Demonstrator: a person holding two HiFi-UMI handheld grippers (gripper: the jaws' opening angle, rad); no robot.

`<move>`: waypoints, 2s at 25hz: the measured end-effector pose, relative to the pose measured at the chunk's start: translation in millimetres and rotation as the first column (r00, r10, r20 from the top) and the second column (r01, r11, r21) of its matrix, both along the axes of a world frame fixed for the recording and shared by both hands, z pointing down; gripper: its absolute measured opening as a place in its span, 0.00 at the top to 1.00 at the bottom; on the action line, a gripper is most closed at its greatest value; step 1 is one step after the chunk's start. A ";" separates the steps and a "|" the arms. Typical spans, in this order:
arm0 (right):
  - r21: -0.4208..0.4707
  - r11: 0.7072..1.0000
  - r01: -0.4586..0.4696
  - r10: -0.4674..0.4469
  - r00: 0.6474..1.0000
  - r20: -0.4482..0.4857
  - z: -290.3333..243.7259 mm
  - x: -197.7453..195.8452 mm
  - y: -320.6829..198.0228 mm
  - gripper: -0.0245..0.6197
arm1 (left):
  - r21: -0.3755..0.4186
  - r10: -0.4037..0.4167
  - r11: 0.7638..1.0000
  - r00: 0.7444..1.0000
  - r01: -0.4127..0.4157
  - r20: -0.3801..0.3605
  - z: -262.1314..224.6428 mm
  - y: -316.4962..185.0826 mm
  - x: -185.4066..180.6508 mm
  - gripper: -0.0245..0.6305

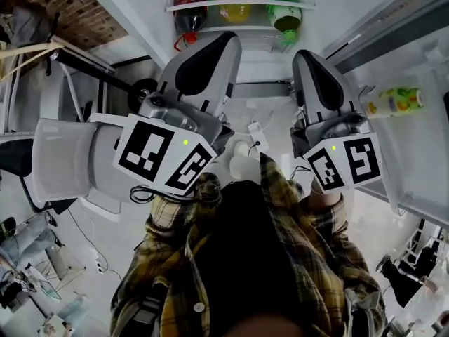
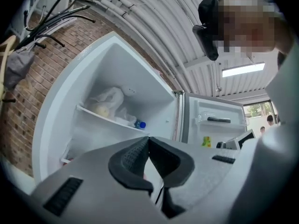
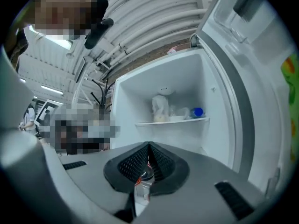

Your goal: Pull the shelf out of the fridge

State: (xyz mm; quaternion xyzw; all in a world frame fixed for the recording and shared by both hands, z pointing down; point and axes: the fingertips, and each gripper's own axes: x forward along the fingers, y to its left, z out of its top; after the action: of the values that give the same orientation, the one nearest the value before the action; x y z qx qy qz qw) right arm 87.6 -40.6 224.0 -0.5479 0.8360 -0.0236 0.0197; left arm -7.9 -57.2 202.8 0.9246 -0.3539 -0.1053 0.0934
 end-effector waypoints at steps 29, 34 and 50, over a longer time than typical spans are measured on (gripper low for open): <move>0.016 1.000 -0.005 0.004 0.999 0.048 -7.2 -5.3 -115.7 0.94 | -0.013 0.016 1.000 1.000 -0.016 0.022 0.8 -112.3 -0.5 0.96; -0.003 0.999 -0.044 0.044 0.998 0.048 -2.2 -9.6 -135.9 0.94 | -0.025 0.063 0.998 0.997 -0.062 0.039 7.4 -131.0 4.3 0.96; -0.099 0.995 0.013 -0.002 0.994 0.111 31.9 3.2 -168.9 0.94 | -0.116 0.000 0.993 1.000 0.001 0.011 35.3 -157.2 16.3 0.96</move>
State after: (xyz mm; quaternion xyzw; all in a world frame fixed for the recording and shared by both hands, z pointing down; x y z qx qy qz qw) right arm 90.7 -209.4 255.9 -0.5429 0.8334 -0.0957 0.0384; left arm 8.4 -214.4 238.1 0.9182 -0.3600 -0.0795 0.1448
